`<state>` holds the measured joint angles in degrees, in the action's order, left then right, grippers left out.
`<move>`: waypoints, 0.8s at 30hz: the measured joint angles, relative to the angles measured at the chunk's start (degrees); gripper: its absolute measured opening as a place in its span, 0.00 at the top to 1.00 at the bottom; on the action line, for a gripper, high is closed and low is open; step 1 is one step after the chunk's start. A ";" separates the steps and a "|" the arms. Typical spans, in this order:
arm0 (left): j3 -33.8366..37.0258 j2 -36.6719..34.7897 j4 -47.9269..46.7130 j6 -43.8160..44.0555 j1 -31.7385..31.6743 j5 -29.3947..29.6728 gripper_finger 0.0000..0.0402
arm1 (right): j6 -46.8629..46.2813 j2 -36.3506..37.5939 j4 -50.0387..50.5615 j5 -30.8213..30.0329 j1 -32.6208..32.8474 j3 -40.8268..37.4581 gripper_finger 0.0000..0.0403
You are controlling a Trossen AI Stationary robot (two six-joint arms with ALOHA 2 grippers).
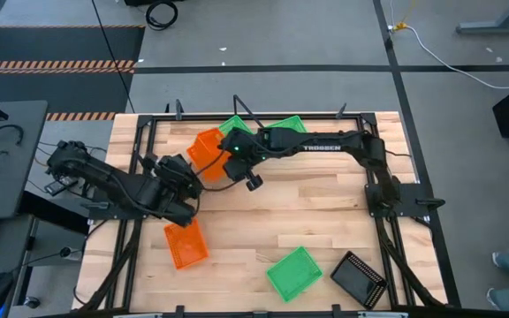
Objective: Stack baskets on shelf by color
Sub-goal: Stack the right orange bin on top of the orange bin on the shelf
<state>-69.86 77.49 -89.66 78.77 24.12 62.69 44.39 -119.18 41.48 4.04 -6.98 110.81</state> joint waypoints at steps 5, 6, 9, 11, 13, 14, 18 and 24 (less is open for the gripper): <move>0.62 -1.42 -0.07 -4.15 -3.90 7.73 0.57 | 2.49 0.02 -1.78 0.10 -0.41 2.10 0.98; 0.58 -1.95 -0.33 -4.97 -5.23 8.75 0.57 | 2.88 0.02 -2.22 0.13 -0.61 2.15 0.98; 0.63 -2.95 -0.12 -8.14 -9.56 8.35 0.57 | 3.88 0.02 -2.53 0.50 -1.61 2.16 0.98; 0.84 -3.81 -0.09 -10.26 -12.30 6.36 0.57 | 4.23 0.02 -3.21 1.15 -2.56 2.16 0.98; 0.92 -3.90 -0.43 -11.43 -14.41 5.78 0.57 | 4.24 0.07 -5.02 2.95 -3.62 1.57 0.98; 0.98 -3.71 -0.28 -11.99 -15.17 5.30 0.57 | 4.23 0.07 -5.69 4.02 -4.19 1.22 0.98; 1.01 -3.26 2.24 -15.73 -16.93 2.61 0.57 | 3.21 -0.50 -8.23 7.80 -5.85 0.04 0.98; 1.02 -3.19 5.80 -20.72 -17.17 0.37 0.57 | 3.01 -4.13 -8.65 8.71 -5.94 -0.02 0.98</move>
<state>-68.84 74.30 -83.86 58.05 6.94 63.06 47.40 -123.31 32.84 12.76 -12.92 110.79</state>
